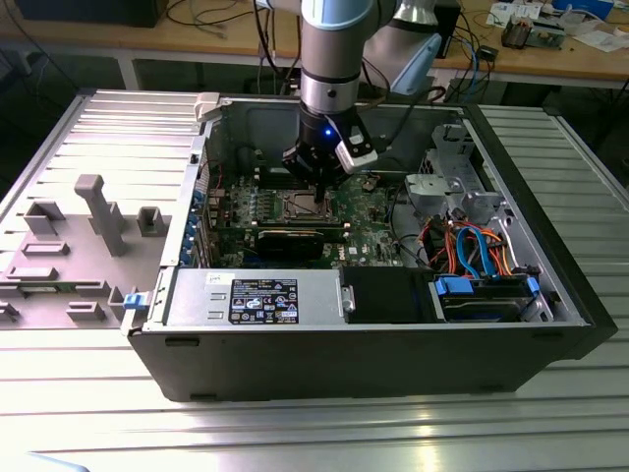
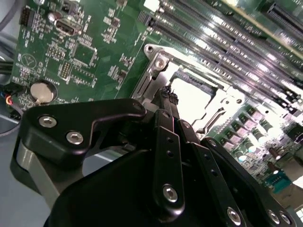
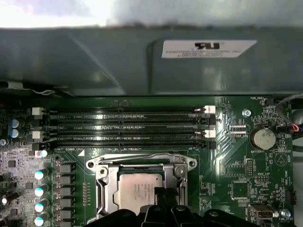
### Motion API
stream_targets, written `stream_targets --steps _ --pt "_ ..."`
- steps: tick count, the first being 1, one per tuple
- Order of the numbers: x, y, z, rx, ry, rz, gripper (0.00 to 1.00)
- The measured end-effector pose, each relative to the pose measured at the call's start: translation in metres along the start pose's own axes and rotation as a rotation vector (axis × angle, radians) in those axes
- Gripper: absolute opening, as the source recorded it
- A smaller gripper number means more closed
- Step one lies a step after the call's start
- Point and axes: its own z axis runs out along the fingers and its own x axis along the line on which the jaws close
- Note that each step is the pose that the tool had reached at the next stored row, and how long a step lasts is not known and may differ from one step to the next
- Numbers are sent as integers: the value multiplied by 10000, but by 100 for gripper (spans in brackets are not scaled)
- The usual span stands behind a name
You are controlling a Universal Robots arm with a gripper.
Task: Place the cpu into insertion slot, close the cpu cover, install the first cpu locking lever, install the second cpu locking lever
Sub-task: 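Install the second cpu locking lever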
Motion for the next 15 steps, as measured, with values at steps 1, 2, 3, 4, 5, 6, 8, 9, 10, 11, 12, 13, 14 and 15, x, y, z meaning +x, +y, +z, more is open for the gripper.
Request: stream_targets --steps 1,2,3,4,5,6,8,9,10,11,12,13,14,15 --pt "1 -4 -1 1 0 1 11" --pt "2 -7 -6 4 1 0 11" --pt "2 -8 -18 3 0 1 11" --pt "2 -9 -35 4 1 -1 11" --pt "2 -9 -61 2 0 -1 11" --pt "2 -9 -99 1 -1 -2 11" --pt "2 -11 -161 3 1 0 11" --pt "2 -11 -162 1 0 0 11" --pt "2 -11 -162 2 -1 0 11" --pt "3 -12 -162 4 0 1 11" --pt "3 -16 -163 5 0 0 11" --pt "3 -21 -162 4 0 -2 11" --pt "3 -29 -161 4 0 0 11" --pt "3 -37 -159 4 0 0 11"
